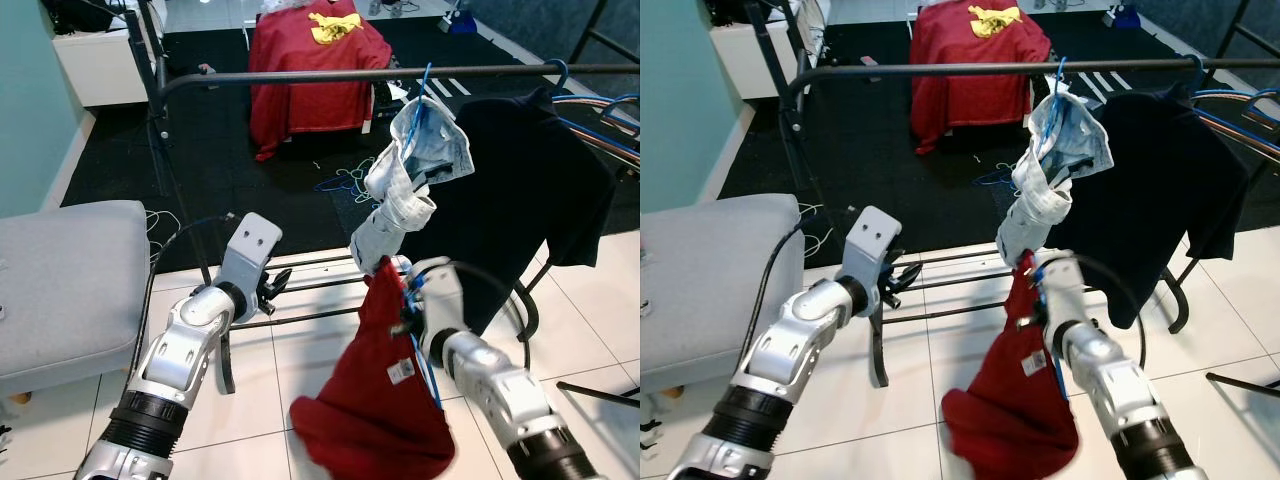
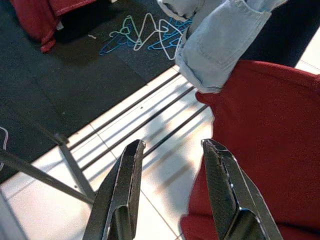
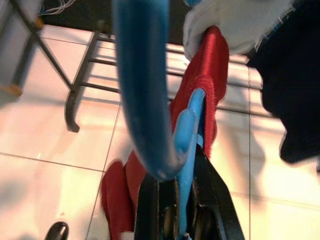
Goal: Hang hanger
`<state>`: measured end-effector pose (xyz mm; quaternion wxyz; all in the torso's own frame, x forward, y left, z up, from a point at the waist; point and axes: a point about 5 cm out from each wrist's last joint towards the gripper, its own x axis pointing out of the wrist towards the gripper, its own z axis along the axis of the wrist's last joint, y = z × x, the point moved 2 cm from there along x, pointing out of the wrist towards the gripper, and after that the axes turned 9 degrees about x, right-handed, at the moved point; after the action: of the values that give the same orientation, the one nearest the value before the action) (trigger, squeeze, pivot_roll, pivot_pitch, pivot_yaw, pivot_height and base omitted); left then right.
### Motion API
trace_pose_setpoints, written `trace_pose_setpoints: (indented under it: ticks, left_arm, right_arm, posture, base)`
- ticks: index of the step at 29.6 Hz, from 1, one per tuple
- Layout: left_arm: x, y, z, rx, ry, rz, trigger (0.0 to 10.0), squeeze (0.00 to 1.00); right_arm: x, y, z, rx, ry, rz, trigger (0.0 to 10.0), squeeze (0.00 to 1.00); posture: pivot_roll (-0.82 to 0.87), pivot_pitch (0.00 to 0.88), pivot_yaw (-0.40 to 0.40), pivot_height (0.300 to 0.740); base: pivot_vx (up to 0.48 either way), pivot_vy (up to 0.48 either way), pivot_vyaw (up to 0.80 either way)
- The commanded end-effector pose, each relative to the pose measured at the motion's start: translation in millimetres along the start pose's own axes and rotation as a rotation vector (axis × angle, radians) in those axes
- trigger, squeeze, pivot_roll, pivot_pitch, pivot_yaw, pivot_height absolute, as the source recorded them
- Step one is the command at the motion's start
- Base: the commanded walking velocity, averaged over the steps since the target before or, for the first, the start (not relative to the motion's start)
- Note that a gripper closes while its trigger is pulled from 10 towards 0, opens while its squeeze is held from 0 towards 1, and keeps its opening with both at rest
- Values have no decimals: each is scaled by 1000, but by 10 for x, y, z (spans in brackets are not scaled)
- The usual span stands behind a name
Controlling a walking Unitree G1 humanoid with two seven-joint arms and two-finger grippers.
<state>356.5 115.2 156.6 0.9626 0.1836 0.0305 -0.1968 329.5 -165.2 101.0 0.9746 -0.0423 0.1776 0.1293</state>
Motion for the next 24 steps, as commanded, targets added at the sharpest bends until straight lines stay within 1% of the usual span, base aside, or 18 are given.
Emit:
trace_pose_setpoints:
  ticks: [1, 2, 3, 6, 8, 9, 10, 11, 13, 14, 16, 17, 18, 19, 20, 21, 23, 24]
  left_arm:
    - [-17, 17, -110, -22, 34, 23, 10000, 0]
    - [-19, 43, -124, -30, 29, 42, 10000, 0]
    - [-15, 68, -139, -73, 21, 73, 10000, 0]
    - [-9, 69, -137, -84, 17, 83, 10000, 0]
    - [-5, 22, -170, -119, 2, 91, 10000, 0]
    - [-5, 22, -170, -119, 2, 91, 10000, 0]
    - [-20, -25, -224, -129, -9, 105, 10000, 0]
    - [-26, -35, -242, -131, -10, 112, 10000, 0]
    - [-28, -38, -251, -133, -10, 117, 10000, 0]
    - [-32, -28, -267, -148, -9, 136, 10000, 0]
    - [-43, 29, -323, -159, 3, 204, 10000, 0]
    - [-61, 102, -420, -167, 50, 278, 10000, 0]
    - [-61, 102, -420, -167, 50, 278, 10000, 0]
    - [-69, 127, -459, -172, 72, 301, 10000, 0]
    - [-69, 127, -459, -172, 72, 301, 10000, 0]
    - [-74, 140, -480, -176, 85, 313, 10000, 0]
    - [-80, 160, -493, -186, 81, 326, 10000, 0]
    - [-80, 160, -493, -186, 81, 326, 10000, 0]
  right_arm:
    - [-22, 87, 163, -50, -95, 46, 10000, 0]
    - [-41, 130, 216, -51, -139, 72, 10000, 0]
    - [-62, 193, 273, -22, -191, 108, 10000, 0]
    - [-68, 209, 278, 5, -197, 121, 10000, 0]
    - [-74, 201, 284, 140, -235, 113, 10000, 0]
    - [-74, 201, 284, 140, -235, 113, 10000, 0]
    - [-100, 289, 209, 221, -221, 175, 10000, 0]
    - [-113, 339, 169, 222, -209, 211, 10000, 0]
    - [-122, 368, 146, 219, -204, 232, 10000, 0]
    - [-138, 427, 82, 198, -171, 275, 10000, 0]
    - [-171, 532, -141, 145, -48, 350, 10000, 0]
    - [-142, 471, -266, 96, -3, 288, 10000, 0]
    - [-142, 471, -266, 96, -3, 288, 10000, 0]
    - [-120, 422, -283, 86, -3, 245, 10000, 0]
    - [-120, 422, -283, 86, -3, 245, 10000, 0]
    - [-107, 392, -286, 82, -5, 220, 10000, 0]
    - [-90, 336, -152, 114, -91, 192, 10000, 0]
    - [-90, 336, -152, 114, -91, 192, 10000, 0]
  posture:
    - [-67, 142, -12, 740]
    - [-68, 142, -12, 740]
    - [-68, 141, -13, 740]
    - [-68, 141, -13, 740]
    - [-67, 149, -14, 740]
    - [-67, 149, -14, 740]
    - [-68, 153, -12, 740]
    - [-68, 153, -12, 740]
    - [-68, 153, -12, 740]
    - [-70, 155, -11, 740]
    - [-69, 157, -13, 740]
    - [-67, 158, -15, 740]
    - [-67, 158, -15, 740]
    - [-67, 158, -15, 740]
    - [-67, 158, -15, 740]
    - [-67, 158, -15, 740]
    - [-68, 159, -15, 740]
    - [-68, 159, -15, 740]
  base:
    - [0, 0, 0]
    - [0, 0, 0]
    - [0, 0, 0]
    - [0, 0, 0]
    - [0, 0, 0]
    - [0, 0, 0]
    - [0, 0, 0]
    - [0, 0, 0]
    - [0, 0, 0]
    - [0, 0, 0]
    - [0, 0, 0]
    - [0, 0, 0]
    - [0, 0, 0]
    - [0, 0, 0]
    - [0, 0, 0]
    - [0, 0, 0]
    - [0, 0, 0]
    - [0, 0, 0]
